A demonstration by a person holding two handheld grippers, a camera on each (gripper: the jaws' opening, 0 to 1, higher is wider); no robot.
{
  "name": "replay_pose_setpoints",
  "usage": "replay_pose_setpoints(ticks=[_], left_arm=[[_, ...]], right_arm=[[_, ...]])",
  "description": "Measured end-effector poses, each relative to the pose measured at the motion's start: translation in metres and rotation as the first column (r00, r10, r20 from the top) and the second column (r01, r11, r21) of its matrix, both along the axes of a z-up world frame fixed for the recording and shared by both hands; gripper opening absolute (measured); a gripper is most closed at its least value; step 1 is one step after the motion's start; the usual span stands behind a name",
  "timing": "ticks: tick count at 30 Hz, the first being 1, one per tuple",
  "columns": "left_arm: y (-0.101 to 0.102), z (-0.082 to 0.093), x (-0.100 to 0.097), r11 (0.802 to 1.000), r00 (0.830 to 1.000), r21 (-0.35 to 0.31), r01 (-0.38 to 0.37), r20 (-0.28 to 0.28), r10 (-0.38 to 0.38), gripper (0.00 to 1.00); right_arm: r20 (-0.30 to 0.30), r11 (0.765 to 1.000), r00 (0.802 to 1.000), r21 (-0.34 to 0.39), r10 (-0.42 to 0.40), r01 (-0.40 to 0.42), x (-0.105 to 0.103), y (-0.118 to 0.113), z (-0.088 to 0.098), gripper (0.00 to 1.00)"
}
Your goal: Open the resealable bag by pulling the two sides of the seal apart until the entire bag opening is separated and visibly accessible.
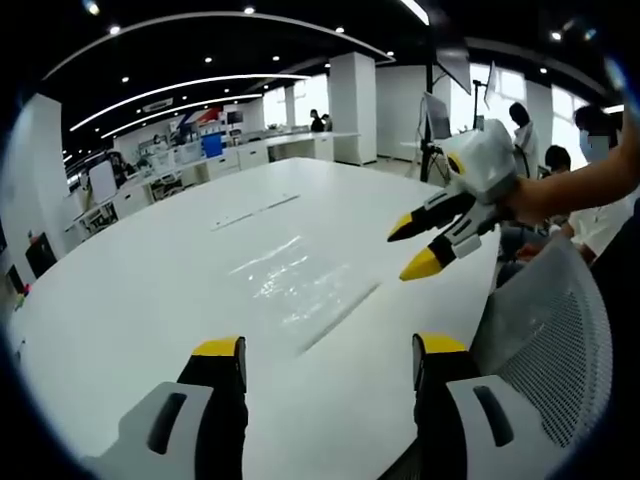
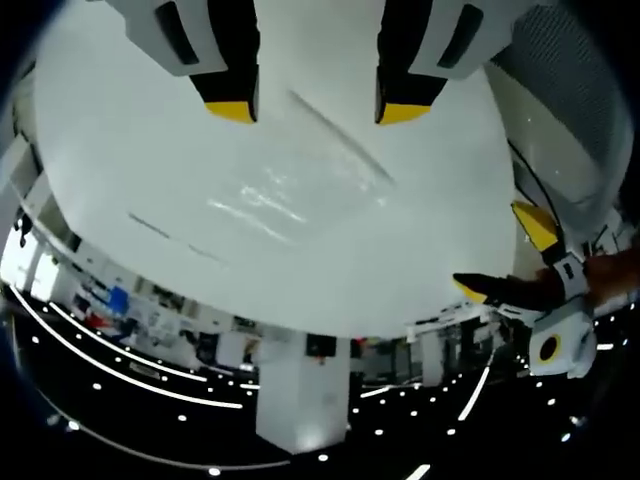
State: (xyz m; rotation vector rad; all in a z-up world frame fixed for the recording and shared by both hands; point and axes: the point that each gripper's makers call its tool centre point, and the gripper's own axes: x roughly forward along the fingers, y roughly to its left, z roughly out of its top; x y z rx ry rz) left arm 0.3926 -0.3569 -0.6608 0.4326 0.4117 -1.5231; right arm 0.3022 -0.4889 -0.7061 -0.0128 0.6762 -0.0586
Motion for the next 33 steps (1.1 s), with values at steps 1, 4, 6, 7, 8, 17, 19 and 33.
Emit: replay_pose_setpoints(ticks=[1, 4, 6, 7, 8, 17, 19, 33], left_arm=[[0.001, 0.0, 0.0, 1.0, 1.0, 0.001, -0.001, 0.001, 0.001, 0.66], [0.003, 0.001, 0.0, 1.0, 1.0, -0.001, -0.004, 0.002, 0.004, 0.68], [0.005, 0.001, -0.001, 1.0, 1.0, -0.002, -0.004, 0.004, 0.004, 0.69], [0.005, 0.001, -0.001, 1.0, 1.0, -0.004, -0.003, 0.004, 0.003, 0.69], [0.007, 0.002, -0.002, 1.0, 1.0, -0.01, -0.004, 0.002, 0.004, 0.69], [0.015, 0.004, -0.003, 0.999, 1.0, -0.029, -0.017, -0.001, 0.017, 0.73], [0.017, 0.004, -0.003, 0.999, 1.0, -0.029, -0.023, -0.002, 0.023, 0.73], [0.024, 0.009, -0.006, 0.998, 1.0, -0.056, -0.013, 0.008, 0.013, 0.9]], right_arm=[[0.01, 1.0, 1.0, 0.007, -0.009, 0.009, -0.002, 0.001, 0.003, 0.47], [0.023, 1.0, 0.999, 0.015, -0.022, 0.021, -0.007, 0.002, 0.007, 0.49], [0.043, 0.999, 0.999, 0.023, -0.028, 0.028, -0.009, 0.004, 0.012, 0.49], [0.06, 0.999, 0.998, 0.03, -0.03, 0.028, -0.009, 0.006, 0.015, 0.5], [0.078, 0.999, 0.996, 0.04, -0.033, 0.03, -0.01, 0.008, 0.018, 0.5], [0.106, 0.997, 0.993, 0.074, -0.042, 0.034, -0.024, 0.019, 0.026, 0.6], [0.106, 0.996, 0.993, 0.082, -0.043, 0.034, -0.026, 0.023, 0.026, 0.61], [0.164, 0.991, 0.982, 0.109, -0.09, 0.072, -0.038, 0.035, 0.034, 0.75]])
